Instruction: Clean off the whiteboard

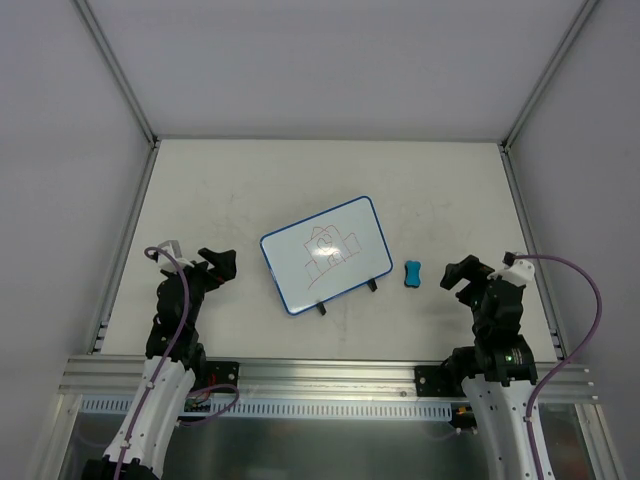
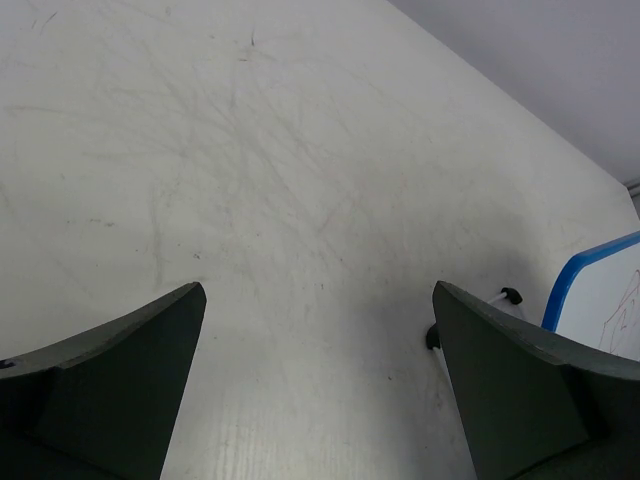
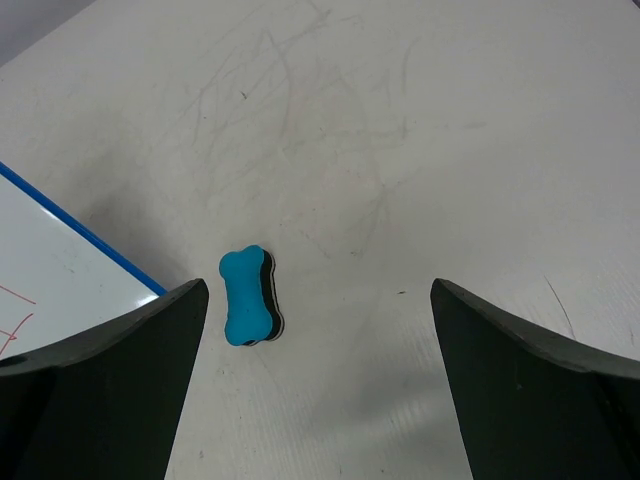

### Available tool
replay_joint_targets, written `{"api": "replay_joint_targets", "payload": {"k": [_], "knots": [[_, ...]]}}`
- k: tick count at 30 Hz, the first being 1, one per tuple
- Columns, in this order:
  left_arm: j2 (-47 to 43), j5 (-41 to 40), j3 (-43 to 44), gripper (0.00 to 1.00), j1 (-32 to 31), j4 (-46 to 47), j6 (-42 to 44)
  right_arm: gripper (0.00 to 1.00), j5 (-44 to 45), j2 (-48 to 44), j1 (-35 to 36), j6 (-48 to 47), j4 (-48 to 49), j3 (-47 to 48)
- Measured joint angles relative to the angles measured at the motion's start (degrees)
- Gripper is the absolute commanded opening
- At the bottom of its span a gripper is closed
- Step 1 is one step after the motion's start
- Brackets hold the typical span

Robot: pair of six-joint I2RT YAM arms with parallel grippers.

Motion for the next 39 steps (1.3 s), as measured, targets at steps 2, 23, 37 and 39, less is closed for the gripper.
{"api": "replay_joint_targets", "payload": {"k": [2,23,37,39], "knots": [[0.48,0.09,0.0,0.99,0.0,0.07,0.0,0.99,0.09,-0.24,0.0,0.0,-0.17,0.0],[2.19,-0.04,0.0,0.99,0.0,0.11,-0.22,0.85,-12.76,28.37,0.17,-3.96,-0.24,7.65],[2.99,-0.07,0.0,0.99,0.0,0.11,-0.2,0.76,-14.21,46.56,8.81,-5.51,-0.76,15.17],[2.99,-0.04,0.0,0.99,0.0,0.11,-0.2,0.76,-13.99,48.74,10.08,-5.55,-0.61,16.06]]}}
